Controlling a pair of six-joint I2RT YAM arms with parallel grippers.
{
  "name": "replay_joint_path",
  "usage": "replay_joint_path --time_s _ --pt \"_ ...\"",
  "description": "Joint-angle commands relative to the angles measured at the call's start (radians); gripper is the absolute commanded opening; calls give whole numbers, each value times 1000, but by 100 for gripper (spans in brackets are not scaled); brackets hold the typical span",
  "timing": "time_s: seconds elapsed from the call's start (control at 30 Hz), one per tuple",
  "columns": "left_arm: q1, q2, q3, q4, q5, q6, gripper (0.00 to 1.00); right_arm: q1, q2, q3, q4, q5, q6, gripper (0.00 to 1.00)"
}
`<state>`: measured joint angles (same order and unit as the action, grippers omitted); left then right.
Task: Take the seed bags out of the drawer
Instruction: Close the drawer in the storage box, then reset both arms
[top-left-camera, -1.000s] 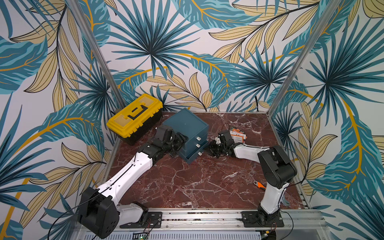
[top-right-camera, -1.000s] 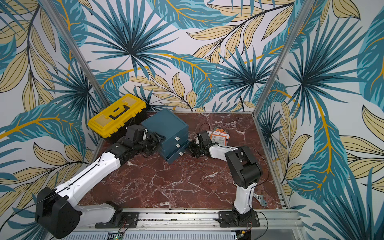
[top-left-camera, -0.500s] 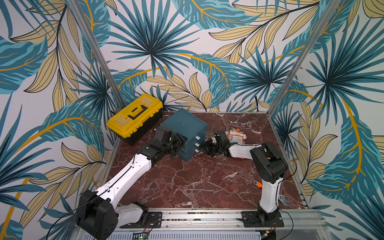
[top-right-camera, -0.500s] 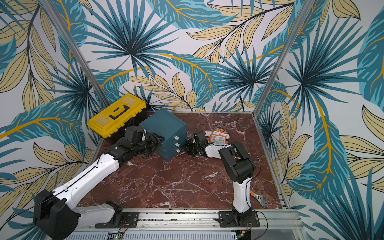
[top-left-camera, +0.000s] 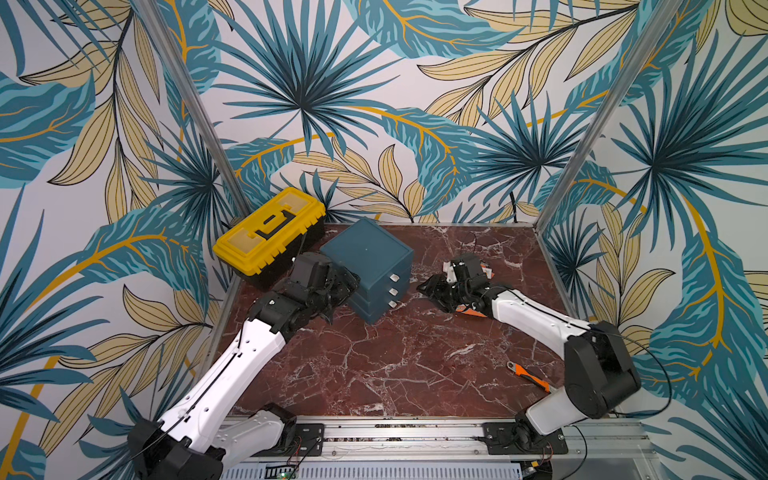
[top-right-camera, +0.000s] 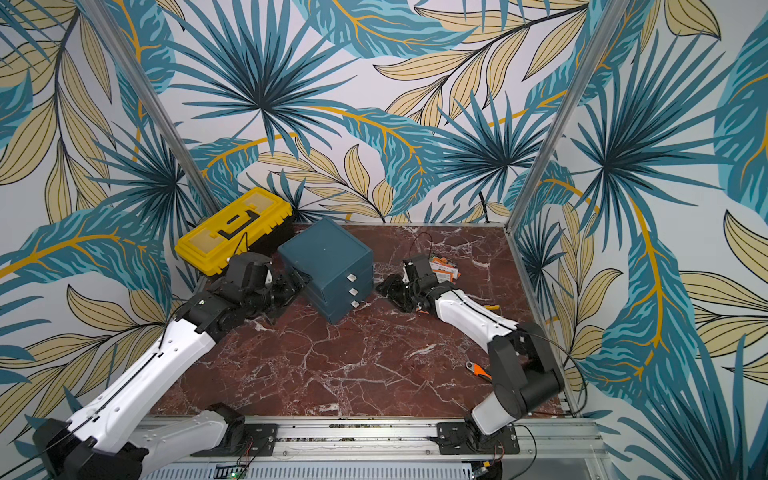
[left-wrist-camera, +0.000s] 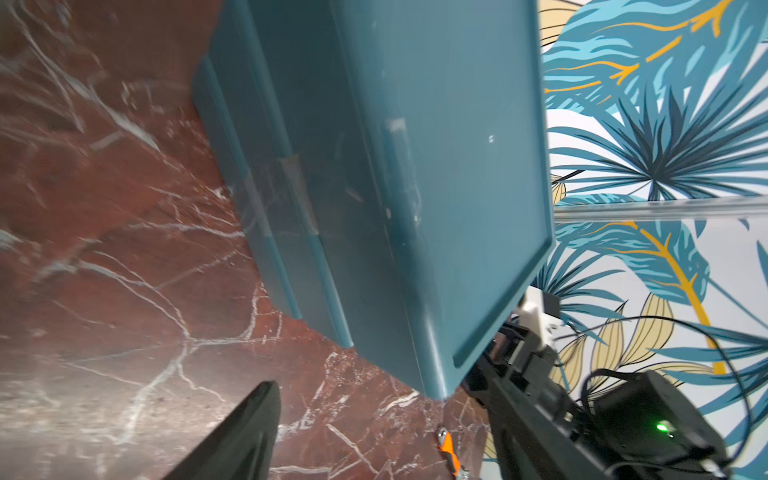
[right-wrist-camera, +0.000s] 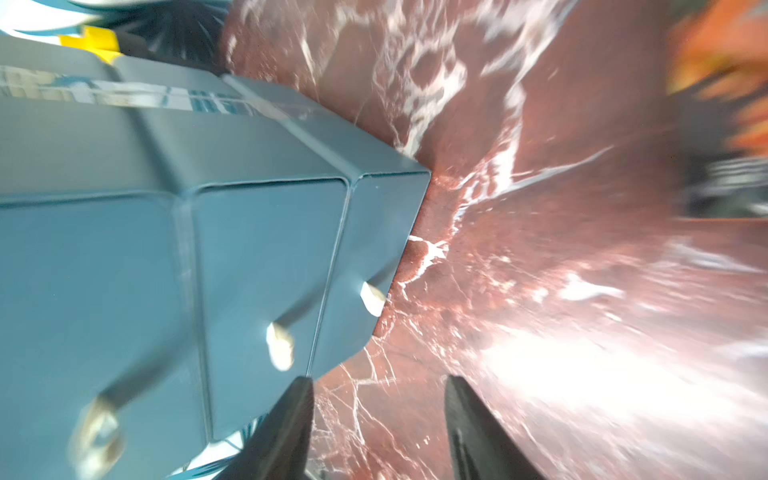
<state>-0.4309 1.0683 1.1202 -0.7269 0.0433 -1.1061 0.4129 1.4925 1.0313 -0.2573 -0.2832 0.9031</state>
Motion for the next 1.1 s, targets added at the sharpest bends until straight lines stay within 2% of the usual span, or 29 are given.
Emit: replay_joint_path --time_s 0.0,0.07,0.23,0.33,0.37,0.43,0.47,0.5,0.53,0.6,0.67,0.8,0.87,1.0,1.07 --pt "9 -103 60 -123 -164 121 93 -3 -120 41 -273 170 -284 66" --pt "12 -166 59 -142 -233 160 100 -7 -192 78 -342 242 -378 70" --pt "13 -280 58 -173 -476 265 100 -8 -394 122 -385 483 -555 81" --pt "13 -337 22 -121 -533 340 100 -7 -493 102 -325 667 -632 94" --pt "12 -373 -26 -69 -559 349 100 -6 -522 93 -300 748 -639 99" --pt "13 -461 -141 91 -627 414 100 -7 -560 59 -247 886 -637 100" --pt "14 -505 -204 192 -631 493 100 -7 -578 32 -221 937 -643 99" --pt "14 -535 -270 305 -635 603 100 -8 -595 -4 -188 947 -675 99" --pt "13 -540 -315 364 -659 655 100 -7 -610 -35 -146 917 -739 99" --pt "14 -494 -379 418 -780 686 100 -8 -632 -94 -88 838 -839 99" --pt "14 -428 -463 576 -812 819 100 -9 -631 -154 -19 865 -851 100" --pt "29 -280 -640 901 -928 983 100 -21 -590 -290 141 919 -889 99" --pt "71 -198 -694 1002 -894 1014 100 -46 -574 -381 244 921 -891 100" --pt "175 -77 -775 1131 -838 930 100 -127 -535 -534 449 892 -860 99" --pt "210 -14 -807 1230 -802 938 100 -175 -497 -607 579 838 -838 100"
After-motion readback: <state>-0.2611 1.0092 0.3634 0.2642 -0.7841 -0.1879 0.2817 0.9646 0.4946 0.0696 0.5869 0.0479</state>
